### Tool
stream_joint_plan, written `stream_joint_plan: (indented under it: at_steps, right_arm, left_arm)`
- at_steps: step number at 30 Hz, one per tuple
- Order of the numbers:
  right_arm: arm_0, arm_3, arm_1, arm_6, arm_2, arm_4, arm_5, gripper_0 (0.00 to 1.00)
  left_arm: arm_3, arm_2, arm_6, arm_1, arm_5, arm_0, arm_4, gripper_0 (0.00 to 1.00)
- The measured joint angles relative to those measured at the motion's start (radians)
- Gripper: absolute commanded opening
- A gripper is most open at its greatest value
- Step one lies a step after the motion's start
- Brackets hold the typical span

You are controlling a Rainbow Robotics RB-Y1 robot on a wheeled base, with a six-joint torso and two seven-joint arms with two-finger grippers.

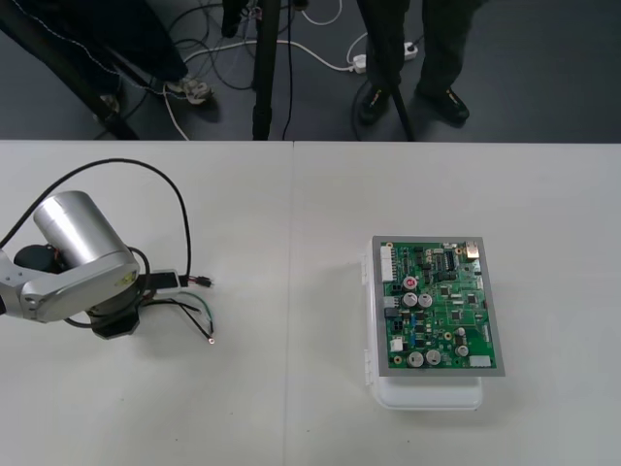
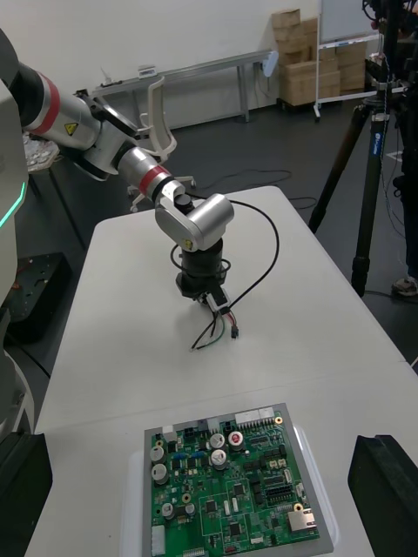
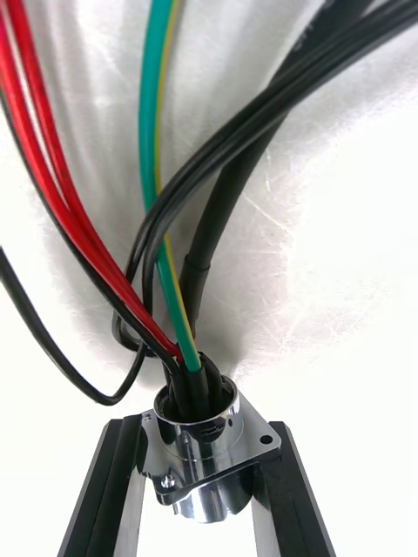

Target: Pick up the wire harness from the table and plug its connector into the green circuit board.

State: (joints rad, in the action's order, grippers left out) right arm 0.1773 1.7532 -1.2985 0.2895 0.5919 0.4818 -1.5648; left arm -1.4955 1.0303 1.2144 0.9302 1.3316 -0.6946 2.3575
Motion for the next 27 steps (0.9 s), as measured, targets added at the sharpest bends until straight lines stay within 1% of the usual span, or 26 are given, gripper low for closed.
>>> stream_joint_plan:
  at_steps: [8,13,17,22,24,27]
  right_arm:
    - [0.000,0.000,0.000,0.000,0.000,0.000,0.000,1.00]
    - [0.000,0.000,0.000,0.000,0.000,0.000,0.000,1.00]
    - [0.000,0.000,0.000,0.000,0.000,0.000,0.000,1.00]
    - [0.000,0.000,0.000,0.000,0.000,0.000,0.000,1.00]
    - [0.000,0.001,0.000,0.000,0.000,0.000,0.000,1.00]
    - [0.000,0.001,0.000,0.000,0.000,0.000,0.000,1.00]
  left_arm:
    - [0.009,-0.067,-0.004,0.001,-0.002,0.001,-0.064,0.00]
    - [-0.038,-0.072,-0.005,0.016,-0.014,0.001,-0.088,0.00]
    - [-0.096,-0.075,-0.005,0.052,-0.032,0.001,-0.131,0.00]
    - [-0.206,-0.107,-0.005,0.112,-0.041,0.008,-0.151,0.00]
    - [-0.251,-0.147,-0.005,0.134,-0.043,0.025,-0.157,0.00]
    - [-0.317,-0.248,-0.005,0.156,-0.043,0.074,-0.166,0.00]
